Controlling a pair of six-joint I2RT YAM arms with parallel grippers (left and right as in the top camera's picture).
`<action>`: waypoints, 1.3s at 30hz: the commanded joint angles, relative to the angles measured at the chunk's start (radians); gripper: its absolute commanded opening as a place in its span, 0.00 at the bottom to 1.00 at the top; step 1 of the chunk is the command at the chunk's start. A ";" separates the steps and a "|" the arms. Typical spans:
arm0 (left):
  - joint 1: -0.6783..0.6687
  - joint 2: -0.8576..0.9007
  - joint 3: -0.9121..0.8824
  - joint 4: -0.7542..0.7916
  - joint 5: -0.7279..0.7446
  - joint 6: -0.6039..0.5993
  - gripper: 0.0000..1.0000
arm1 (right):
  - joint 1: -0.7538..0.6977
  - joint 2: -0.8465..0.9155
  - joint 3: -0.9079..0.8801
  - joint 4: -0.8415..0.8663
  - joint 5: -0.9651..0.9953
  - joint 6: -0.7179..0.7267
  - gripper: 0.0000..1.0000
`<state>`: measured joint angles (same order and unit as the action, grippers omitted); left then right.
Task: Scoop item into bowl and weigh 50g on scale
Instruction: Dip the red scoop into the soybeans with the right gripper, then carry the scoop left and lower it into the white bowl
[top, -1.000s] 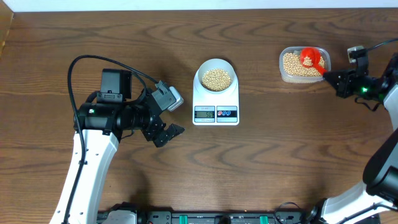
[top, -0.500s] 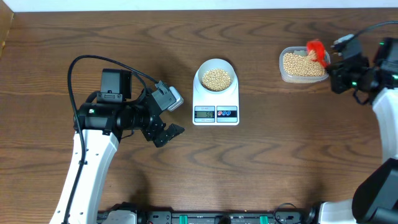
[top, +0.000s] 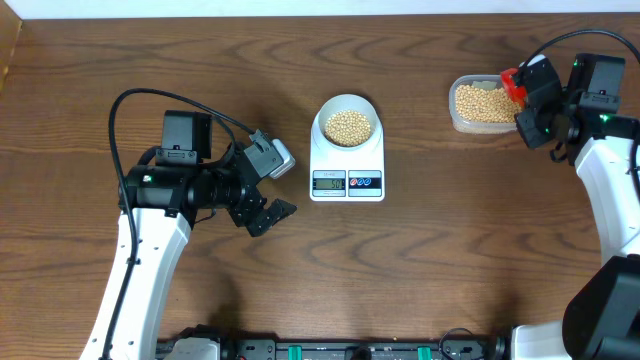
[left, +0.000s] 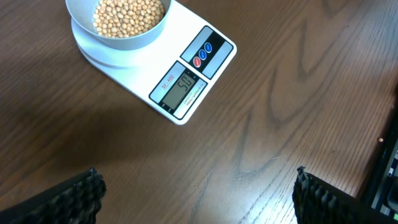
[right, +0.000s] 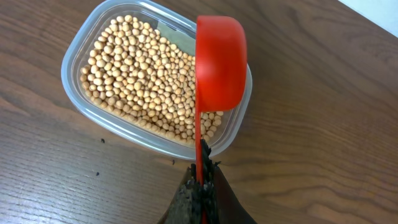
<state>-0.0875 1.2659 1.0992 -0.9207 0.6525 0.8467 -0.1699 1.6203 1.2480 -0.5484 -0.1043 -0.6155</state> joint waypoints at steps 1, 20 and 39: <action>0.004 -0.011 0.024 -0.006 0.006 0.016 0.99 | 0.009 0.001 -0.001 0.006 -0.026 -0.014 0.01; 0.004 -0.011 0.024 -0.006 0.006 0.016 0.99 | 0.015 0.001 -0.001 0.154 -0.801 0.216 0.01; 0.004 -0.011 0.024 -0.006 0.006 0.016 0.99 | 0.292 0.039 -0.001 0.232 -0.570 0.178 0.01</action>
<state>-0.0875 1.2659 1.0992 -0.9211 0.6525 0.8467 0.0818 1.6306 1.2480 -0.3061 -0.7452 -0.3908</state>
